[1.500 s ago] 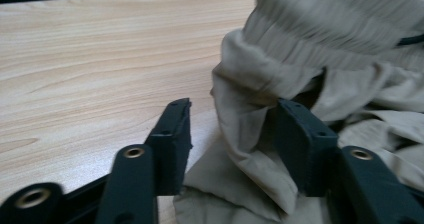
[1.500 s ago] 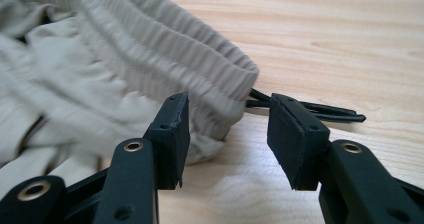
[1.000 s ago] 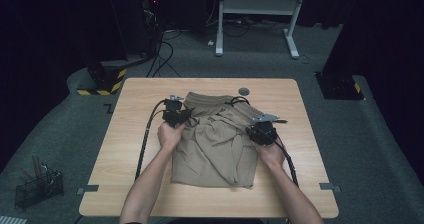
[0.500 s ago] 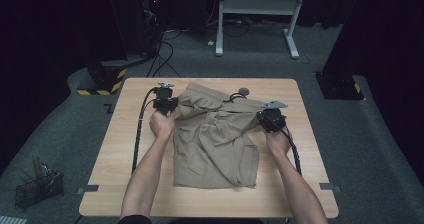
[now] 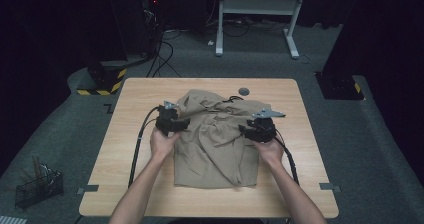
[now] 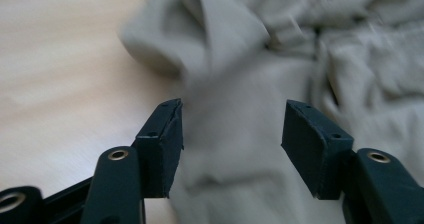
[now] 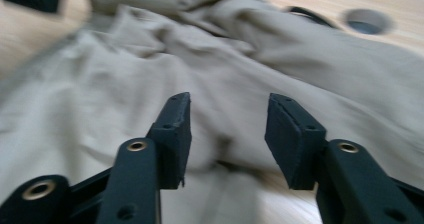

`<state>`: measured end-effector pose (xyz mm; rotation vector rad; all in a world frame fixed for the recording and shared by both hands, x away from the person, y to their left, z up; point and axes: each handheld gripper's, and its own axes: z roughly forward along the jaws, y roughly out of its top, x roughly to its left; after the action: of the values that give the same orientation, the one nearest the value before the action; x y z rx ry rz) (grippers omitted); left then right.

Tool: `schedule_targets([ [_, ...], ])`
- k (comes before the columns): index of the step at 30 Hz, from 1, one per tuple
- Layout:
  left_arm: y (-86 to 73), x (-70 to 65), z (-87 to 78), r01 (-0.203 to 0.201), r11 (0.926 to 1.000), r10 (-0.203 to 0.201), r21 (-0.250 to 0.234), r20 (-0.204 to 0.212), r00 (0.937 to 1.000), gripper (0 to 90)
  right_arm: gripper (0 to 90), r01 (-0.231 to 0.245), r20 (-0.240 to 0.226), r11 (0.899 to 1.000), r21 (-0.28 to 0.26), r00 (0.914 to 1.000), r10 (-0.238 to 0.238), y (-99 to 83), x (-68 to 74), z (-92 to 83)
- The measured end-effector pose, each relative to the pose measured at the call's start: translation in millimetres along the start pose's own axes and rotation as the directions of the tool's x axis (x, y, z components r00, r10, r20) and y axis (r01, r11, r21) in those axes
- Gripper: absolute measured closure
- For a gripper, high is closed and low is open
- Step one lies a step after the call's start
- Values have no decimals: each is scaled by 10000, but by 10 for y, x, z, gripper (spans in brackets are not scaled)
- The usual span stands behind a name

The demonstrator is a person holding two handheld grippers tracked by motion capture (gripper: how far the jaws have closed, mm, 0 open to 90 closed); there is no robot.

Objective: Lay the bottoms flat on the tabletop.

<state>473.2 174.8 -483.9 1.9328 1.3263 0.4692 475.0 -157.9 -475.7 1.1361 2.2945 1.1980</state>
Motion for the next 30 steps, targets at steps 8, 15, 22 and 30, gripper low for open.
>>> schedule_targets([
  [8, -320, -69, 146, -69, 9985, 69, 546, 2, 10000, 407, 894, -36, -612, 9936, 1127, 9981, 106, -49, 53, 274],
  [15, -391, -177, 131, -859, 9953, 884, 455, -556, 9945, 406, 897, 361, -200, 9962, 788, 9992, -346, -149, 39, -103],
  [22, -469, -178, 140, -868, 9961, 856, -163, -619, 9944, 388, 484, -45, -56, 9985, 540, 10000, 48, -12, 97, 116],
  [30, -470, -179, 141, -846, 9963, 834, -163, -644, 9944, 385, 874, -12, -752, 9924, 1234, 9971, 105, 14, 134, 374],
])
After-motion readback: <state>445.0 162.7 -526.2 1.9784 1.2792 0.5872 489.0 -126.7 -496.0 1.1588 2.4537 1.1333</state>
